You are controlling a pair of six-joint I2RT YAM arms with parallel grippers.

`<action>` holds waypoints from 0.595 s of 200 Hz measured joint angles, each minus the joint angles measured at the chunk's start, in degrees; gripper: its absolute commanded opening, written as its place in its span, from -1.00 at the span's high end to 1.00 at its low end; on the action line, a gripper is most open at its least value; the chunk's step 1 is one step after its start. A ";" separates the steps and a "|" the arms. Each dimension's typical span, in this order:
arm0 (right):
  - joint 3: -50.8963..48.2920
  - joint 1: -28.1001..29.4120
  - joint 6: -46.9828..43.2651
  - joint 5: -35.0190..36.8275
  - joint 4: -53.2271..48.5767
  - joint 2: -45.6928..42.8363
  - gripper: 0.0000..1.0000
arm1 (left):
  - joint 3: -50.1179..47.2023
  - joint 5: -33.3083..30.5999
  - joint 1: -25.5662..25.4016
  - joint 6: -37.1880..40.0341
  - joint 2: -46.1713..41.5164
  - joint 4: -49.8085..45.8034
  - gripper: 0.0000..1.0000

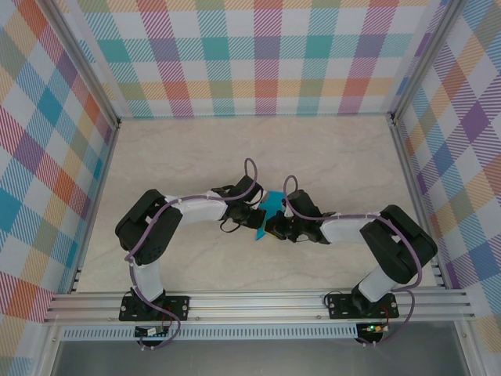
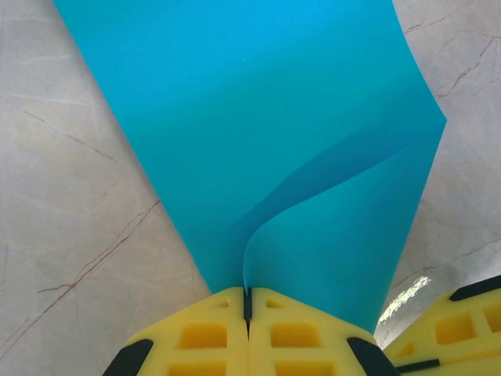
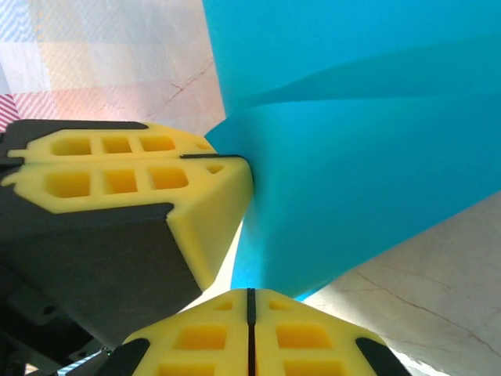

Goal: Fold a paper plane with a square sheet of paper (pick it up from the middle)
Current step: Third fold the triangle at the center of the table.

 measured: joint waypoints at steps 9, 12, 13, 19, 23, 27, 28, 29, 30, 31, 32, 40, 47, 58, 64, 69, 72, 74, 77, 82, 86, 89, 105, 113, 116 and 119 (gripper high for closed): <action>0.42 0.00 -0.02 -0.04 -0.17 0.00 0.84 | -0.13 0.02 0.00 0.00 0.00 0.20 1.00; 0.52 0.00 0.00 -0.04 -0.17 0.00 0.84 | -0.22 0.02 0.00 0.00 0.00 0.28 1.00; 0.59 0.00 0.00 -0.04 -0.15 0.00 0.84 | -0.22 0.02 0.00 -0.02 0.00 0.31 1.00; 0.76 0.00 0.02 -0.04 -0.09 0.02 0.84 | -0.24 0.02 0.00 0.00 -0.02 0.33 1.00; 0.83 0.00 0.04 -0.02 -0.09 0.04 0.84 | -0.24 0.02 0.00 0.00 -0.02 0.35 1.00; 0.85 0.00 0.04 -0.02 0.00 0.07 0.84 | -0.24 0.02 0.00 0.00 -0.02 0.33 1.00; 0.85 0.00 0.04 -0.02 0.02 0.07 0.84 | -0.24 0.02 0.00 0.00 -0.02 0.33 1.00; 0.85 0.00 0.04 -0.02 0.04 0.09 0.84 | -0.24 0.02 0.00 0.00 -0.02 0.35 1.00; 0.85 0.00 0.07 0.00 0.07 0.11 0.84 | -0.26 0.02 0.00 0.00 -0.02 0.33 1.00; 0.85 0.00 0.07 0.00 0.09 0.11 0.84 | -0.26 0.02 0.00 0.00 -0.02 0.35 1.00; 0.85 0.00 0.07 0.00 0.09 0.11 0.84 | -0.26 0.02 0.00 0.00 -0.02 0.35 1.00; 0.83 0.00 0.11 0.13 0.09 0.24 0.84 | -0.31 0.02 0.00 0.00 -0.07 0.39 1.00; 0.83 0.00 0.26 0.22 0.09 0.26 0.83 | -0.39 0.02 0.00 0.00 -0.09 0.48 1.00; 0.83 0.00 0.28 0.44 0.11 0.26 0.83 | -0.44 0.02 0.00 0.00 -0.11 0.57 1.00; 0.83 0.00 0.28 0.48 0.13 0.26 0.83 | -0.44 0.02 0.00 0.00 -0.11 0.57 1.00; 0.83 0.00 0.28 0.61 0.11 0.26 0.83 | -0.44 0.02 0.00 0.00 -0.11 0.57 1.00; 0.83 0.00 0.28 0.66 0.11 0.26 0.83 | -0.44 0.02 0.00 0.00 -0.11 0.57 1.00; 0.83 0.00 0.28 0.70 0.11 0.26 0.83 | -0.44 0.02 0.00 0.00 -0.11 0.57 1.00; 0.83 0.00 0.28 0.74 0.11 0.26 0.83 | -0.44 0.02 0.00 0.00 -0.11 0.57 1.00; 0.83 0.00 0.28 0.85 0.11 0.26 0.83 | -0.44 0.02 0.00 0.00 -0.11 0.57 1.00; 0.83 0.00 0.28 0.87 0.11 0.26 0.83 | -0.44 0.02 0.00 0.00 -0.11 0.57 1.00; 0.83 0.00 0.28 0.87 0.11 0.26 0.82 | -0.44 0.02 0.00 0.00 -0.11 0.57 1.00; 0.83 0.00 0.28 0.90 0.11 0.26 0.83 | -0.44 0.02 0.00 0.00 -0.11 0.57 1.00; 0.83 0.00 0.28 0.92 0.11 0.26 0.83 | -0.44 0.02 0.00 0.00 -0.11 0.57 1.00; 0.81 0.00 0.28 0.94 0.11 0.26 0.83 | -0.44 0.02 0.00 0.00 -0.11 0.57 1.00; 0.81 0.00 0.28 0.98 0.11 0.26 0.83 | -0.44 0.02 0.00 0.00 -0.11 0.57 1.00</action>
